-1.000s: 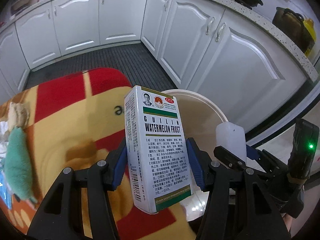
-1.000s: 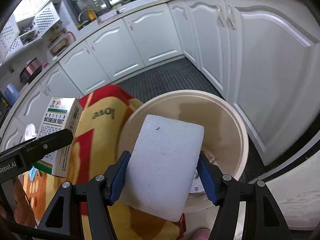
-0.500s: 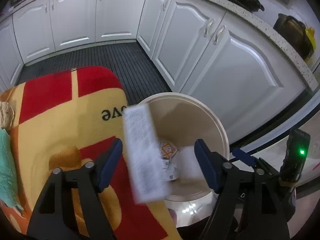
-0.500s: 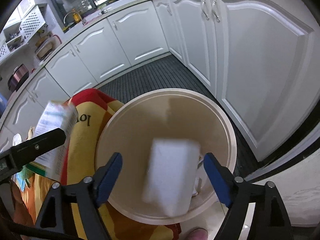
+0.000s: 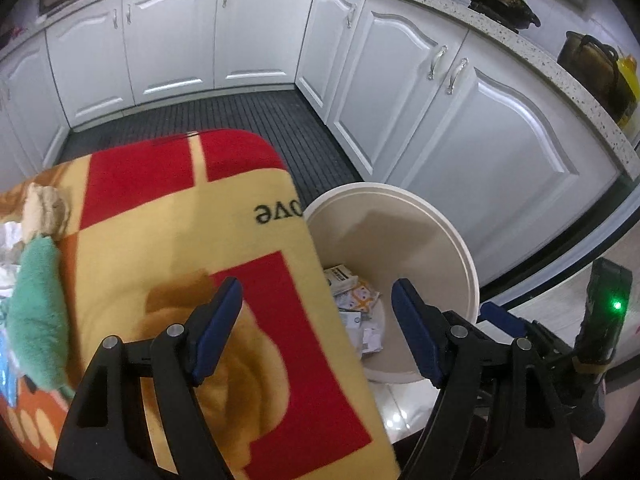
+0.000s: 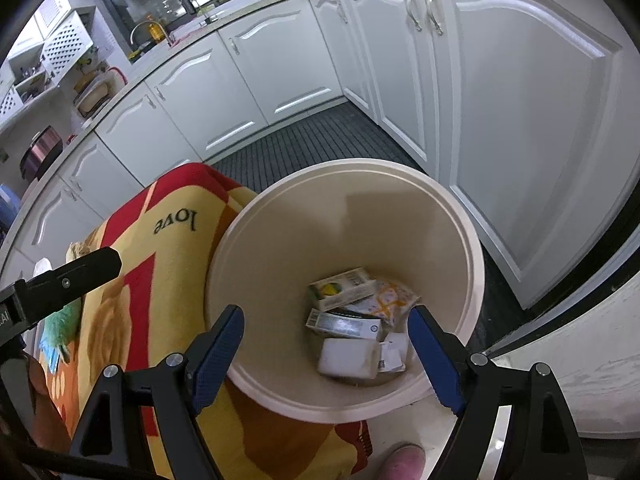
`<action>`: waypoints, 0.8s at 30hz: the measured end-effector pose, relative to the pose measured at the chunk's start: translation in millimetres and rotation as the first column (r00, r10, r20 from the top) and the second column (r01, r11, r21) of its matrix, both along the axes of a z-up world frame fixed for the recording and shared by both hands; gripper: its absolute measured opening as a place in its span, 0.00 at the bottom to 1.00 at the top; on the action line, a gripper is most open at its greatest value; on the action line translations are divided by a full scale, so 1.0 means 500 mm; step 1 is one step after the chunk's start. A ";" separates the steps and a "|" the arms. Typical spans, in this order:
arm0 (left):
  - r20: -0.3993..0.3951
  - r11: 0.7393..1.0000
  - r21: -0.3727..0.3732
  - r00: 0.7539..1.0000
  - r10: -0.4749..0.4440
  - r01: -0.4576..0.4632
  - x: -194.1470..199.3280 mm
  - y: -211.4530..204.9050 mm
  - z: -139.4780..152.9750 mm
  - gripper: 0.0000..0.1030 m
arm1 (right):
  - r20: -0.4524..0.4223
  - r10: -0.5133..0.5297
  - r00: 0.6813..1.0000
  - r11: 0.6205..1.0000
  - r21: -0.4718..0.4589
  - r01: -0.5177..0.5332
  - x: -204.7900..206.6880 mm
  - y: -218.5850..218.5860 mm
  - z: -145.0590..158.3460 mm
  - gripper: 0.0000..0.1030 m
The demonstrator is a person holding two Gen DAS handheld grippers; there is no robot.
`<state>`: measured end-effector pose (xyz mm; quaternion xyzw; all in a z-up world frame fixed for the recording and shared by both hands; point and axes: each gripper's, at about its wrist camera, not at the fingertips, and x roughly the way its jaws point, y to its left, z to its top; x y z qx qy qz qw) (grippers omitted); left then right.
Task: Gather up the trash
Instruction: 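Move both tools back over the table toward the tissues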
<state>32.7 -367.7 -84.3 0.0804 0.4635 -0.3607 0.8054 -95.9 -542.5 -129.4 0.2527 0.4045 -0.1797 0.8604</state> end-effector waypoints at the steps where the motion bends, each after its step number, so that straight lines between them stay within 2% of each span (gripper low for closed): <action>1: 0.006 1.000 0.001 1.000 0.002 -0.002 -0.002 0.005 0.002 0.74 | 0.001 0.004 1.000 1.000 -0.001 -0.004 0.001 0.004 0.001 0.80; 4: 0.042 1.000 0.016 0.999 0.016 -0.017 -0.010 0.031 0.011 0.74 | 0.009 0.025 1.000 1.000 -0.011 -0.025 0.004 0.025 0.015 0.80; 14: 0.086 0.993 0.026 0.990 0.113 -0.116 -0.014 0.160 0.035 0.74 | 0.035 0.109 0.993 0.993 -0.038 -0.108 0.018 0.115 0.057 0.80; 19: 0.088 0.980 0.035 0.978 0.190 -0.193 0.001 0.260 0.043 0.74 | 0.053 0.172 0.984 0.985 -0.030 -0.171 0.041 0.174 0.071 0.80; 24: 0.091 0.955 0.045 0.953 0.288 -0.293 0.027 0.379 0.043 0.74 | 0.063 0.244 0.968 0.970 -0.024 -0.242 0.072 0.237 0.077 0.80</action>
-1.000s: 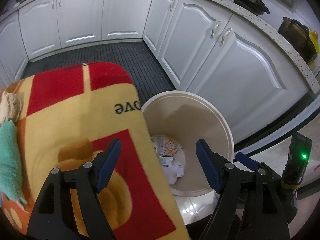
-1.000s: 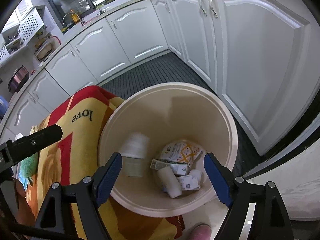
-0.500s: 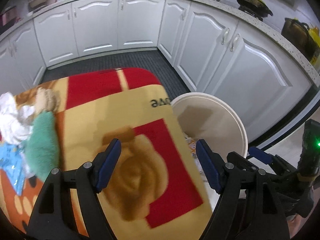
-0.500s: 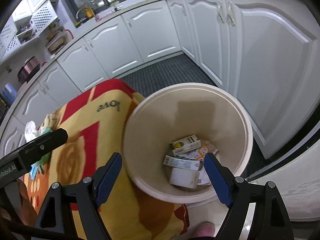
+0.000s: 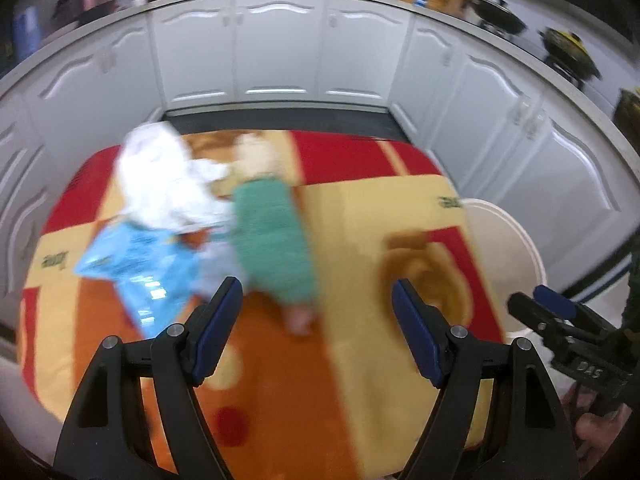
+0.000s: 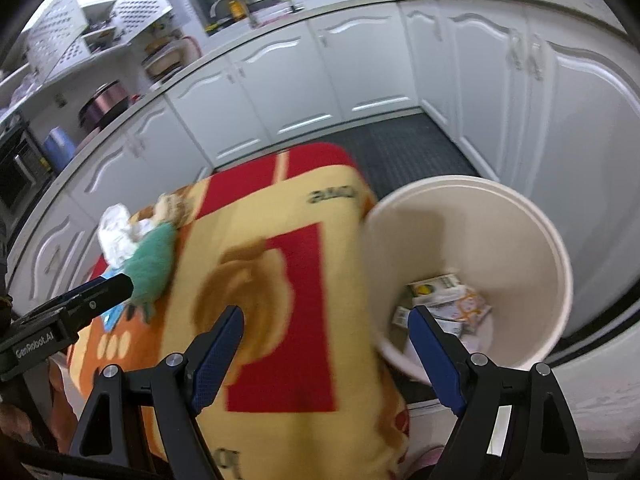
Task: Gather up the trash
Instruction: 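Move both tools back over the table toward the tissues, then grasp the white tissue with the left tool while the right tool grasps the beige crumpled paper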
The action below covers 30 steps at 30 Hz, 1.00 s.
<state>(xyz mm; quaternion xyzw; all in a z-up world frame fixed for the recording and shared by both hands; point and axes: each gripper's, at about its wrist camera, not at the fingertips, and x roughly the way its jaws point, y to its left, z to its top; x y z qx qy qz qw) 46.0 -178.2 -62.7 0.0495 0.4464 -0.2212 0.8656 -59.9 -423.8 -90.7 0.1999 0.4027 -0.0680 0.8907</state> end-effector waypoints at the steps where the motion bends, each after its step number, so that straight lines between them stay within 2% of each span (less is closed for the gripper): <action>1: 0.000 1.000 0.004 1.000 0.018 -0.018 0.005 0.018 -0.002 0.74 | 0.002 0.015 1.000 1.000 0.004 -0.016 0.007 0.013 0.000 0.80; 7: -0.019 0.987 0.007 0.987 0.158 -0.158 0.060 0.141 -0.017 0.74 | 0.001 0.105 0.994 0.994 0.004 -0.105 0.051 0.088 0.001 0.80; 13: -0.056 0.973 -0.052 0.973 0.223 -0.226 0.135 0.212 -0.021 0.74 | 0.008 0.180 0.984 0.984 -0.008 -0.180 0.122 0.136 0.008 0.80; 20: -0.080 0.974 -0.055 0.973 0.214 -0.219 0.214 0.204 -0.029 0.74 | 0.051 0.255 0.966 0.966 0.033 -0.257 0.265 0.167 0.038 0.80; 24: -0.101 0.973 -0.064 0.972 0.213 -0.220 0.264 0.190 -0.043 0.74 | 0.038 0.319 0.947 0.947 0.030 -0.320 0.368 0.202 0.026 0.79; 30: -0.114 0.976 -0.040 0.971 0.210 -0.216 0.307 0.160 -0.062 0.74 | -0.038 0.340 0.940 0.940 0.056 -0.338 0.501 0.224 -0.035 0.62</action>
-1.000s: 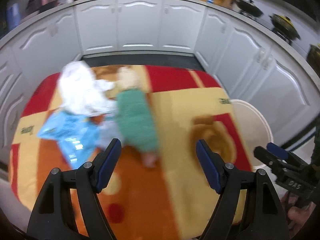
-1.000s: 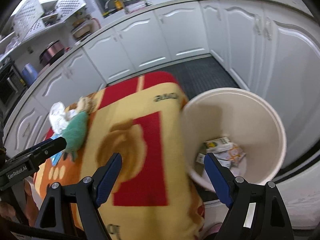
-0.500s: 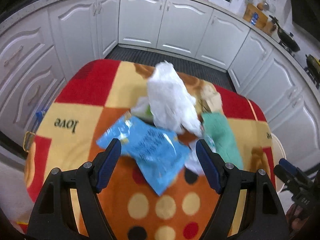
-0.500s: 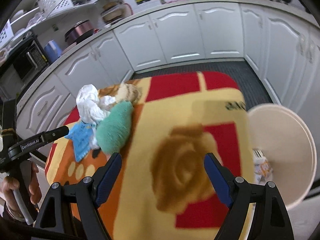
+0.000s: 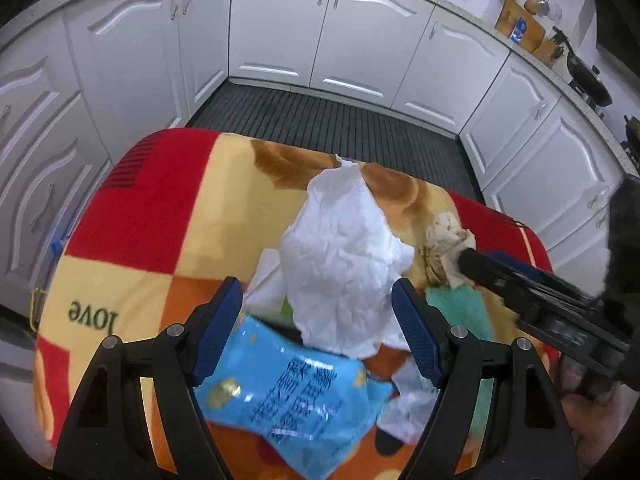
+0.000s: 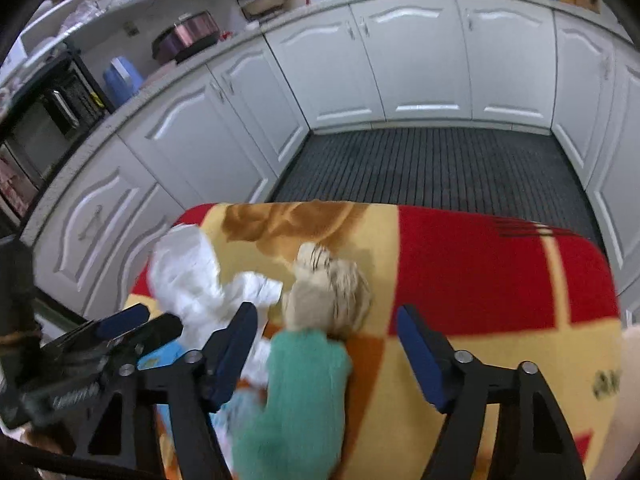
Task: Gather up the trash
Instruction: 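Grasp the white tissue with the left tool while the right tool grasps the beige crumpled paper, then carry the tissue and crumpled paper over the beige bucket with both tools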
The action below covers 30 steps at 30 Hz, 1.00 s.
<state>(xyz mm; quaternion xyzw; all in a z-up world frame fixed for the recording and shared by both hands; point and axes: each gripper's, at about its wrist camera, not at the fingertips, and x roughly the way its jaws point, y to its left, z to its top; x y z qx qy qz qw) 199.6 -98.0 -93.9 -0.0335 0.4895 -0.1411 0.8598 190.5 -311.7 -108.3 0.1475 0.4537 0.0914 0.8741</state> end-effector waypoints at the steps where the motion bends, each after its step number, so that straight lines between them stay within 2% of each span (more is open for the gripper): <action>1: -0.003 1.000 0.003 1.000 -0.006 0.006 0.004 -0.005 -0.004 0.74 | -0.015 0.002 1.000 1.000 0.008 -0.002 0.011 -0.002 -0.012 0.58; 3: -0.004 1.000 0.012 1.000 -0.026 0.026 0.007 -0.016 -0.012 0.73 | -0.046 0.013 0.999 0.999 0.046 -0.011 0.029 -0.004 -0.036 0.37; 5: 0.002 0.998 0.037 0.998 -0.055 0.055 0.005 -0.028 -0.021 0.60 | -0.034 0.027 0.999 0.997 0.080 -0.024 0.027 -0.009 -0.042 0.28; 6: -0.001 0.996 0.051 0.997 -0.077 0.077 0.002 -0.036 -0.026 0.31 | -0.023 0.032 0.999 0.997 0.077 -0.031 0.021 -0.010 -0.040 0.25; 7: -0.014 0.995 0.055 0.996 -0.087 0.088 0.001 -0.040 -0.031 0.15 | -0.007 0.039 0.999 0.997 0.065 -0.039 0.009 -0.012 -0.033 0.24; 10: -0.049 0.996 -0.045 0.995 -0.083 0.081 -0.002 -0.028 -0.020 0.10 | 0.043 0.029 0.999 0.997 0.073 -0.032 -0.032 -0.030 -0.003 0.21; 12: -0.025 0.994 -0.088 0.997 -0.069 0.067 -0.009 -0.016 0.012 0.10 | 0.097 0.014 0.995 0.996 0.089 -0.023 -0.074 -0.051 0.036 0.21; 16: 0.038 0.988 -0.129 0.996 -0.082 0.086 -0.038 -0.003 0.089 0.10 | 0.168 0.000 0.986 0.995 0.101 -0.017 -0.141 -0.080 0.092 0.21; 23: 0.107 0.979 -0.160 0.988 -0.111 0.127 -0.119 -0.006 0.172 0.10 | 0.230 -0.015 0.973 0.996 0.090 -0.006 -0.241 -0.092 0.147 0.21; 26: 0.130 0.976 -0.152 0.982 -0.139 0.158 -0.164 -0.019 0.184 0.10 | 0.243 -0.017 0.970 0.998 0.065 0.001 -0.282 -0.088 0.156 0.21; 30: 0.135 0.968 -0.159 0.975 -0.175 0.196 -0.205 -0.038 0.183 0.10 | 0.248 -0.038 0.968 0.997 0.081 0.018 -0.327 -0.100 0.150 0.21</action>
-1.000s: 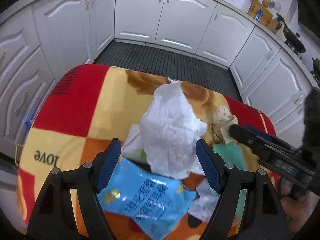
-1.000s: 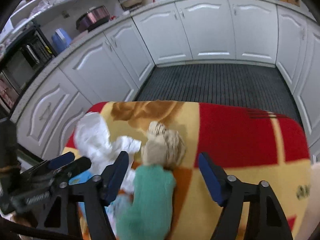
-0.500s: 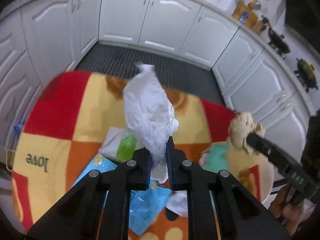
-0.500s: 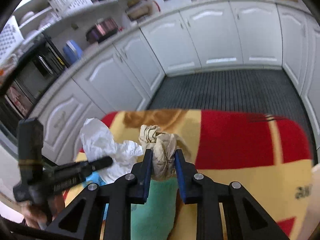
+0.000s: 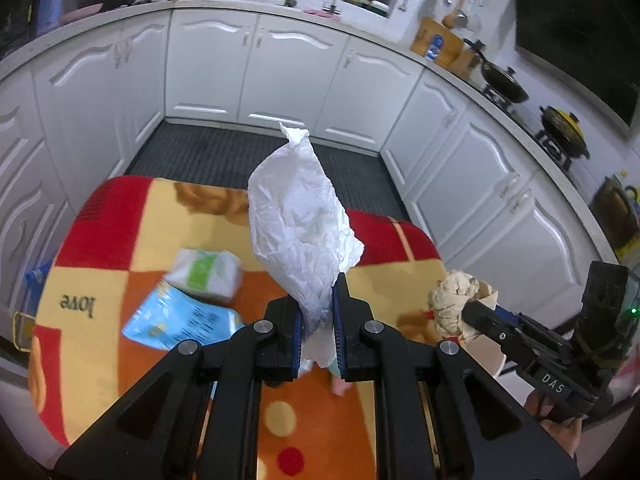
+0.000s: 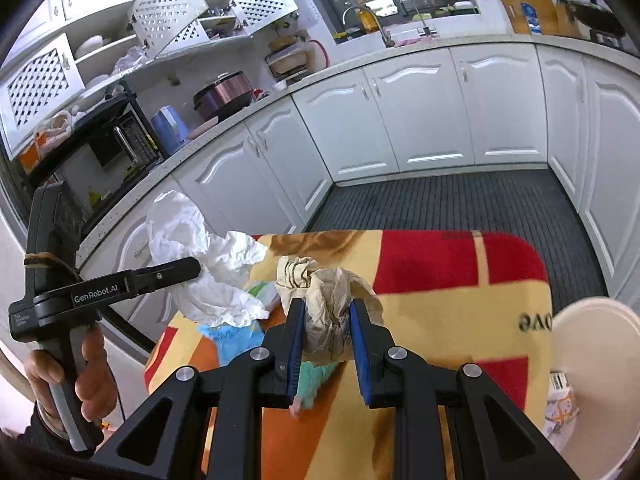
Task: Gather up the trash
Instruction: 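Carry the tissue and crumpled paper over the beige bucket with both tools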
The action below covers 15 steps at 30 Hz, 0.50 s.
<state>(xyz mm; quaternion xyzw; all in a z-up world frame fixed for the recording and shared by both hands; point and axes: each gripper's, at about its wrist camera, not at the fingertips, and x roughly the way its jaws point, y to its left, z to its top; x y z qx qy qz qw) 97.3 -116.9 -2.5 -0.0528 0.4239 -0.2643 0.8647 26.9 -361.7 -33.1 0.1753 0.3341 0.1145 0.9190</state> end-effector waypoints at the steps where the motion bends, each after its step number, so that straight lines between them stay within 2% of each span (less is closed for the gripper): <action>1: -0.001 1.000 0.003 1.000 -0.009 0.009 -0.007 -0.010 -0.003 0.10 | 0.001 -0.010 1.000 1.000 0.005 0.010 -0.014 -0.006 -0.002 0.21; 15: -0.002 0.986 0.049 0.987 -0.160 0.160 -0.088 -0.194 -0.034 0.10 | -0.021 -0.165 0.986 0.986 -0.007 0.165 -0.151 -0.120 -0.026 0.21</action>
